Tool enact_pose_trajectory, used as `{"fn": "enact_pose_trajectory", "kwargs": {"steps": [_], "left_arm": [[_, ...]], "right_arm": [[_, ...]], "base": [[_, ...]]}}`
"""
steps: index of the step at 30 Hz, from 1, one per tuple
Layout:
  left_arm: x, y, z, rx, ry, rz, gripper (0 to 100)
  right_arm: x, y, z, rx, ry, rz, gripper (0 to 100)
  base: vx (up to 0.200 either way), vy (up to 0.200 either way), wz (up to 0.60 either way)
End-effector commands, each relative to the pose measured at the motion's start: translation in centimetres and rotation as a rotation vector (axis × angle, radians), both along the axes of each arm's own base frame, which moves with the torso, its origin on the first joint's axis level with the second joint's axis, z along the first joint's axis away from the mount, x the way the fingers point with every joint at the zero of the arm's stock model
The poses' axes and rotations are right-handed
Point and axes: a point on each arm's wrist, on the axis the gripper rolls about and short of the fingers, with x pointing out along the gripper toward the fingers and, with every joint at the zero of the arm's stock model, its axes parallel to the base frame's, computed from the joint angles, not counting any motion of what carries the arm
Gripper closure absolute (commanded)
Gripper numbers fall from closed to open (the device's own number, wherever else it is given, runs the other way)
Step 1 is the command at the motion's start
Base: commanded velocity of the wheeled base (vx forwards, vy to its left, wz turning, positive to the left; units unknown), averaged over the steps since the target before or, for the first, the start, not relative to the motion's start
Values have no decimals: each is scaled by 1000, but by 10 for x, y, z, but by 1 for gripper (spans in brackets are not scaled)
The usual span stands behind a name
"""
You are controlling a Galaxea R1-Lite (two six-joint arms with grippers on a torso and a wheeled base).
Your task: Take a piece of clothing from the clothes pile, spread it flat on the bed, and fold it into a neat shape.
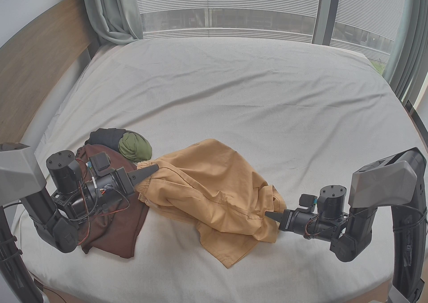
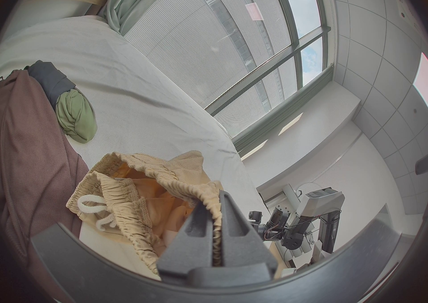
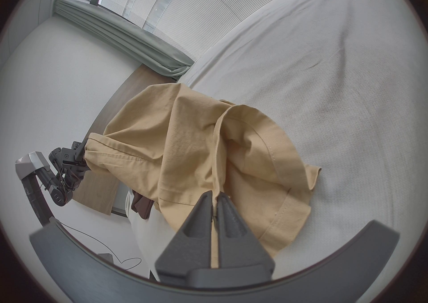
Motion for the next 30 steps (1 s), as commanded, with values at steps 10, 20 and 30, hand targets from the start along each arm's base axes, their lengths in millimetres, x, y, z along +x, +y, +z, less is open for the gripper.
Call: {"fn": "enact_pose_trajectory", "kwargs": {"steps": [10,20,30], "left_arm": [[2,0,-6,4,18,5,100],[6,6,-10,6,26,27,100],[7,8,-9,4,25,35,100]], "right_arm": [[-6,-48,44,80,-39,3,100],[-7,-74,45,121,-21,30,100],[-17,-82,50,155,-6,95,100]], "base": [[0,0,0],[0,0,0],[0,0,0]]}}
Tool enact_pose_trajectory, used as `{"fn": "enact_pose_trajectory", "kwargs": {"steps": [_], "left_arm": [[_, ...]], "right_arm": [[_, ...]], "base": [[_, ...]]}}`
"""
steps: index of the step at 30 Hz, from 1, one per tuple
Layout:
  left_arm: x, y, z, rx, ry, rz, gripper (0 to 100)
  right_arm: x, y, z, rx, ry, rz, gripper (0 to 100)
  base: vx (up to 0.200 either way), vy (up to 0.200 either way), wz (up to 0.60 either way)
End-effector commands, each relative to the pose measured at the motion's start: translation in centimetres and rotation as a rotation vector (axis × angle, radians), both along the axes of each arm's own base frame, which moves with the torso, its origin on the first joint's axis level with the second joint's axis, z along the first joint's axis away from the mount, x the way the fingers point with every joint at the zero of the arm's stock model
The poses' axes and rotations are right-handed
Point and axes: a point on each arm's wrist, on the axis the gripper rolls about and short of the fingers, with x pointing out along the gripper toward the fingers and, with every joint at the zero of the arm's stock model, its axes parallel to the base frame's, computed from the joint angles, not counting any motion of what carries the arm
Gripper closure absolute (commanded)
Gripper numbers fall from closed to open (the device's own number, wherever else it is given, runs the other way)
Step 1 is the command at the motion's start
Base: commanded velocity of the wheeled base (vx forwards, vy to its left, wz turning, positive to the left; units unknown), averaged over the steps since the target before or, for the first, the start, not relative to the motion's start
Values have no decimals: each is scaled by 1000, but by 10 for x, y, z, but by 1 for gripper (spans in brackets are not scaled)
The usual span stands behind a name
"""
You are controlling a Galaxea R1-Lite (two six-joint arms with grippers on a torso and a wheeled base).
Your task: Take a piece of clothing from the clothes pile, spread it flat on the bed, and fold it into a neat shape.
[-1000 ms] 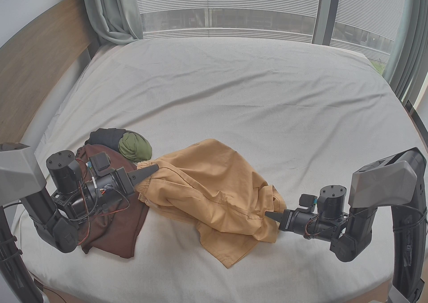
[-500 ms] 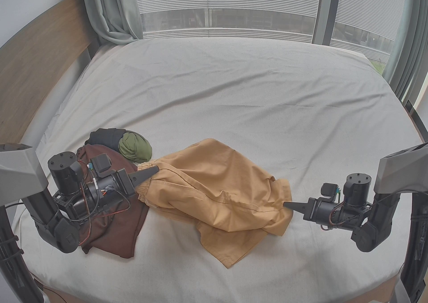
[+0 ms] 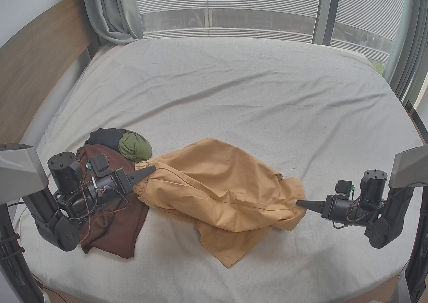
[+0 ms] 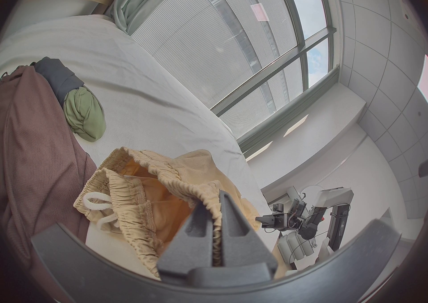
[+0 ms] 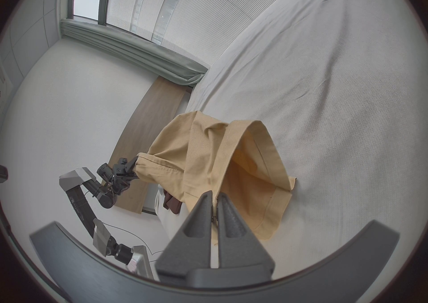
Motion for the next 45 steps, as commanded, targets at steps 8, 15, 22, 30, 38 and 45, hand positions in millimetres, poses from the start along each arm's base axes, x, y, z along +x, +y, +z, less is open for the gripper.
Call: {"fn": "enact_pose_trajectory", "kwargs": {"steps": [8,15,22,30,38,45], "left_arm": [[2,4,-1,-1,3,11,100],[2,4,1,-2,-5,10,100],[1,4,1,-3,-5,8,100],[1,3,2,-3,-7,6,100],[1,3,2,-3,-7,5,100],[1,3,2,-3,-8,6,100]], "right_arm": [[-11,6,4,6,7,53,100],[-7,19,-21,-13,43,99,100],[-4,27,-32,-19,65,116,0],[3,40,-41,-25,61,141,0],[6,57,-53,-46,64,148,0],[12,63,-54,-50,43,135,0]], "base": [[0,0,0],[0,0,0],[0,0,0],[0,0,0],[0,0,0],[0,0,0]]}}
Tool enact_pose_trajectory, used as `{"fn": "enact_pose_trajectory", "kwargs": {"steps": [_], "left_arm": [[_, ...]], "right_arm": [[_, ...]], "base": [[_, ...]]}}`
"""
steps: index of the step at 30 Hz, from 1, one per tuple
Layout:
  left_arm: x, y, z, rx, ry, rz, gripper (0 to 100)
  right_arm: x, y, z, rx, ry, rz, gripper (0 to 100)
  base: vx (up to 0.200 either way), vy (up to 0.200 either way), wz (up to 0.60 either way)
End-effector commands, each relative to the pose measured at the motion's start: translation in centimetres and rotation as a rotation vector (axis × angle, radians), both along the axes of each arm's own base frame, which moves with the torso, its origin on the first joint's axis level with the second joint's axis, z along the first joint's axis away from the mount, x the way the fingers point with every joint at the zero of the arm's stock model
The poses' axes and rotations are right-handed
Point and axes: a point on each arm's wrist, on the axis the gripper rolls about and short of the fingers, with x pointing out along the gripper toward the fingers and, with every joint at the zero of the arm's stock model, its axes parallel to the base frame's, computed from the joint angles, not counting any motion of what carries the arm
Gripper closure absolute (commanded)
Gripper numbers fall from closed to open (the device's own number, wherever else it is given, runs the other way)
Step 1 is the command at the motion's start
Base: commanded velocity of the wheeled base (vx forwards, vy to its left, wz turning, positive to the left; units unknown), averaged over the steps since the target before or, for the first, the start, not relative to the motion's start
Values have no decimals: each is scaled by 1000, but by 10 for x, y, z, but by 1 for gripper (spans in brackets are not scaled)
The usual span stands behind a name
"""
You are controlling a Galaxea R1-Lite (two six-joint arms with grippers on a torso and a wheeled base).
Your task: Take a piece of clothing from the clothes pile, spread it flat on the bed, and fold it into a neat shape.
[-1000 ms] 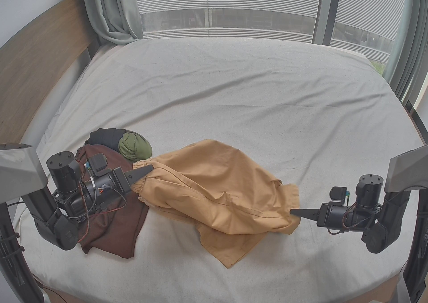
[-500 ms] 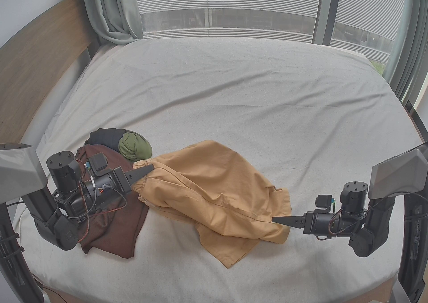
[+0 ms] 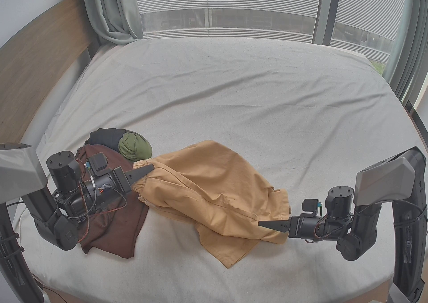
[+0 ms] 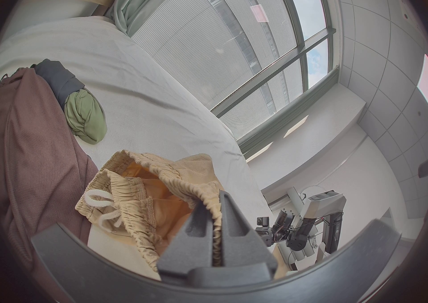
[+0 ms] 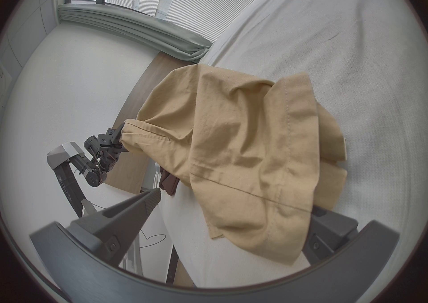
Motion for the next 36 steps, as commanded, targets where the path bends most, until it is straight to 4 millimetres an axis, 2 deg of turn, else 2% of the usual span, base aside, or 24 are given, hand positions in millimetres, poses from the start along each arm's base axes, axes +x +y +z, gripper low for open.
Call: {"fn": "enact_pose_trajectory", "kwargs": {"steps": [1,3,4,13,16,19,22,31,36], "left_arm": [[0,0,0,0,-2,1,100],[0,0,1,-1,-3,1,100],[0,0,1,-1,-3,1,100],[0,0,0,1,-1,1,100],[0,-1,0,1,-3,-2,100],[-1,-1,2,1,-8,-7,100],[-7,-4,13,-7,-39,-25,100],[-18,-6,32,-17,-96,-77,100],[-21,-5,41,-22,-128,-79,100]], "right_arm": [[3,3,-4,-3,-5,-4,0],[4,3,-4,-5,-6,-12,0],[4,3,-4,-5,-6,-15,100],[4,-1,0,-3,-13,-26,100],[4,-5,13,8,-43,-38,100],[2,-10,36,32,-86,-50,100],[-2,-11,58,55,-139,-53,100],[-11,-14,100,102,-246,-62,100],[-15,-16,116,130,-279,-69,100]], "base": [[0,0,0],[0,0,0],[0,0,0],[0,0,0],[0,0,0],[0,0,0],[0,0,0],[0,0,0],[0,0,0]]}}
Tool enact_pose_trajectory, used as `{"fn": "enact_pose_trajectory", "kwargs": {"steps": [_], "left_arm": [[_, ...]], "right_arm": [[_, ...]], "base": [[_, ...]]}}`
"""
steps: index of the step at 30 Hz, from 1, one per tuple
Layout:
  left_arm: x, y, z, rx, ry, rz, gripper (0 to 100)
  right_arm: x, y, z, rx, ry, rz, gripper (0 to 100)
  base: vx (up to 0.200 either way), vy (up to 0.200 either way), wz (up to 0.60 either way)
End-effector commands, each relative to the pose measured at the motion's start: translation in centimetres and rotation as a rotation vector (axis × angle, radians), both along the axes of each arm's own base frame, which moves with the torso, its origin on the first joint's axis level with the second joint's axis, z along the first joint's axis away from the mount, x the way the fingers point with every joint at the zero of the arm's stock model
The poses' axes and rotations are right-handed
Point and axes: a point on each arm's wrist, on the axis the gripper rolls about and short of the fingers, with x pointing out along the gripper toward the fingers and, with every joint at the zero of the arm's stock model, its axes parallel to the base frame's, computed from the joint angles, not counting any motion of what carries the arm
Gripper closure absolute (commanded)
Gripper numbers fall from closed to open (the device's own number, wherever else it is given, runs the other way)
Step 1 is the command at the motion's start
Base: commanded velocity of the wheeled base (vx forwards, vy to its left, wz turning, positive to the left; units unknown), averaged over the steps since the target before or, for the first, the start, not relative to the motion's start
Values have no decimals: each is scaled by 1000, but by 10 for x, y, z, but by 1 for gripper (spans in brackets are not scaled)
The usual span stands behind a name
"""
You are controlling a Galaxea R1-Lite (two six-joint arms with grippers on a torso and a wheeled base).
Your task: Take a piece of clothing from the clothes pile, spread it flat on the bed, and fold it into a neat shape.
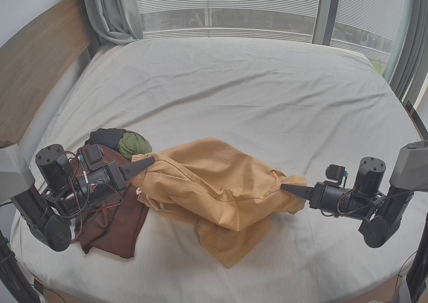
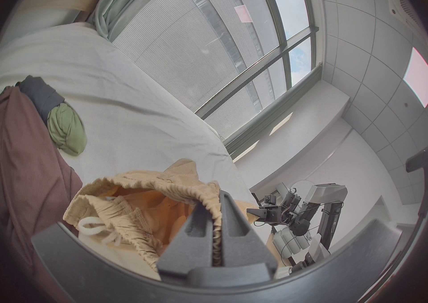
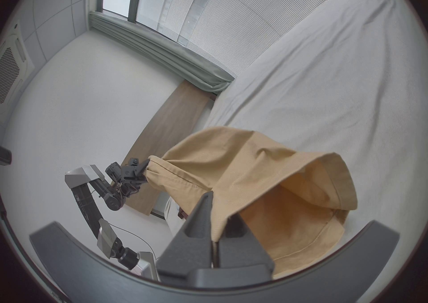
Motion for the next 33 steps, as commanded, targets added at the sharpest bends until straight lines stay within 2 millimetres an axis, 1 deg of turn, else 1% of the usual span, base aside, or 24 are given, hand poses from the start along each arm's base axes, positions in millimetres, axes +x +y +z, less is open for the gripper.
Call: {"fn": "enact_pose_trajectory", "kwargs": {"steps": [1,15,23,28,33], "left_arm": [[-5,1,14,-9,-48,-2,100],[-10,2,25,-15,-88,0,100],[-13,3,33,-22,-117,3,100],[-12,4,35,-24,-122,9,100],[-12,5,36,-24,-128,12,100]], "right_arm": [[-6,-4,25,27,-75,-8,100],[-8,-23,52,49,-163,-60,100],[-12,-38,71,86,-202,-90,100],[-13,-45,79,104,-212,-112,100],[-11,-51,80,106,-217,-127,100]], "base": [[0,0,0],[0,0,0],[0,0,0],[0,0,0],[0,0,0]]}}
